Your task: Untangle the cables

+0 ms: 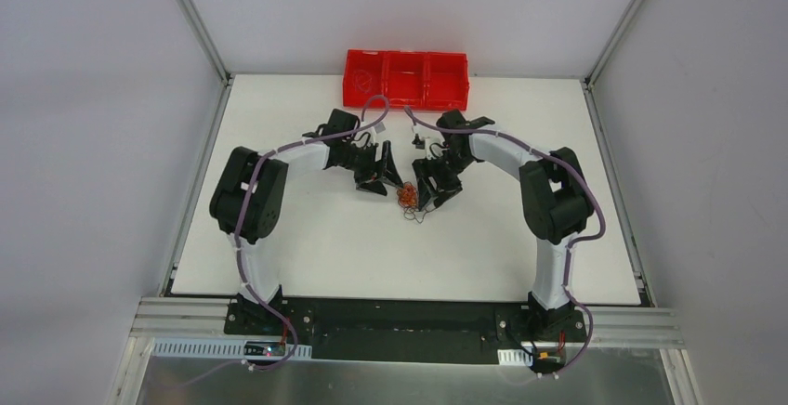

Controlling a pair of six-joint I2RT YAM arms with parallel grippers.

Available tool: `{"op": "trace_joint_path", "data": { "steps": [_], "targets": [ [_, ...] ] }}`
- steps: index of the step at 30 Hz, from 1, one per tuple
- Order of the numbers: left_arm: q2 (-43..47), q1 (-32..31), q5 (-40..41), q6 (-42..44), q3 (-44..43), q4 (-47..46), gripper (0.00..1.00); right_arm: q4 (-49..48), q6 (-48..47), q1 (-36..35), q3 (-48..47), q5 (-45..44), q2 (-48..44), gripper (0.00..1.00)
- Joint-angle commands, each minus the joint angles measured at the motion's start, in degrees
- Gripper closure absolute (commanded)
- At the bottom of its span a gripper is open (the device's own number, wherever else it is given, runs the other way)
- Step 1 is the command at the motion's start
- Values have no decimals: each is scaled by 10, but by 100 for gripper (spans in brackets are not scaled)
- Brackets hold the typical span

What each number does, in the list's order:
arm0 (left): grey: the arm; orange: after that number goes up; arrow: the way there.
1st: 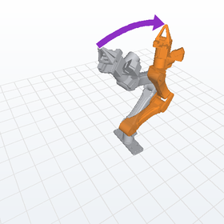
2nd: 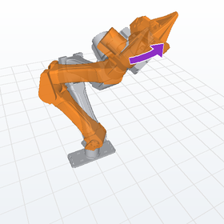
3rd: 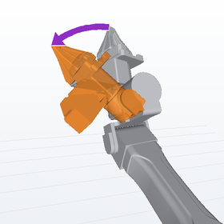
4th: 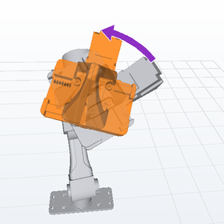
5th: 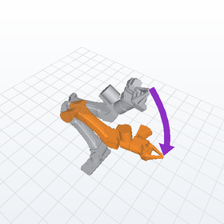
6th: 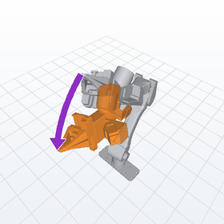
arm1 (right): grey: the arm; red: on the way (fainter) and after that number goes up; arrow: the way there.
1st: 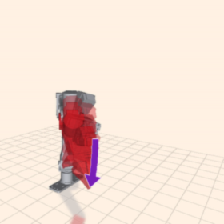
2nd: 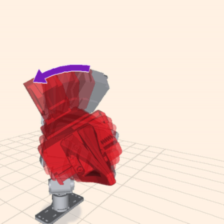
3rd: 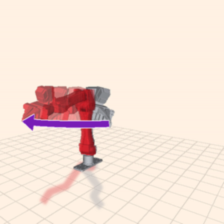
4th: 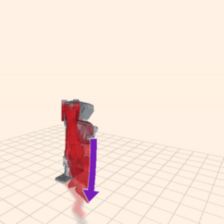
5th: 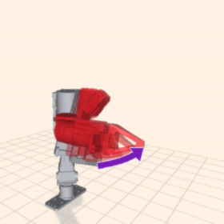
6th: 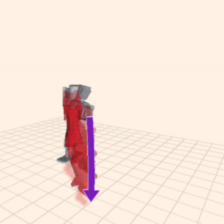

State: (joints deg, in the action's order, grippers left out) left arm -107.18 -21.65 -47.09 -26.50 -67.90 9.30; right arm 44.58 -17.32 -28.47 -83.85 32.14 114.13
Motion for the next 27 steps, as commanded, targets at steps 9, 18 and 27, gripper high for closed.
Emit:
{"op": "trace_joint_path", "data": {
  "steps": [9,18,27],
  "targets": [
    [-94,-8,-45,-117,-10,-146,44,-97,-29,-21,73,5,-29,56],
    [-107,-11,-58,-124,-7,-150,81,-101,-42,-22,84,0,-54,100],
    [-21,26,-52,-88,65,-106,100,-15,-87,24,155,-22,-183,100]
  ]
}}
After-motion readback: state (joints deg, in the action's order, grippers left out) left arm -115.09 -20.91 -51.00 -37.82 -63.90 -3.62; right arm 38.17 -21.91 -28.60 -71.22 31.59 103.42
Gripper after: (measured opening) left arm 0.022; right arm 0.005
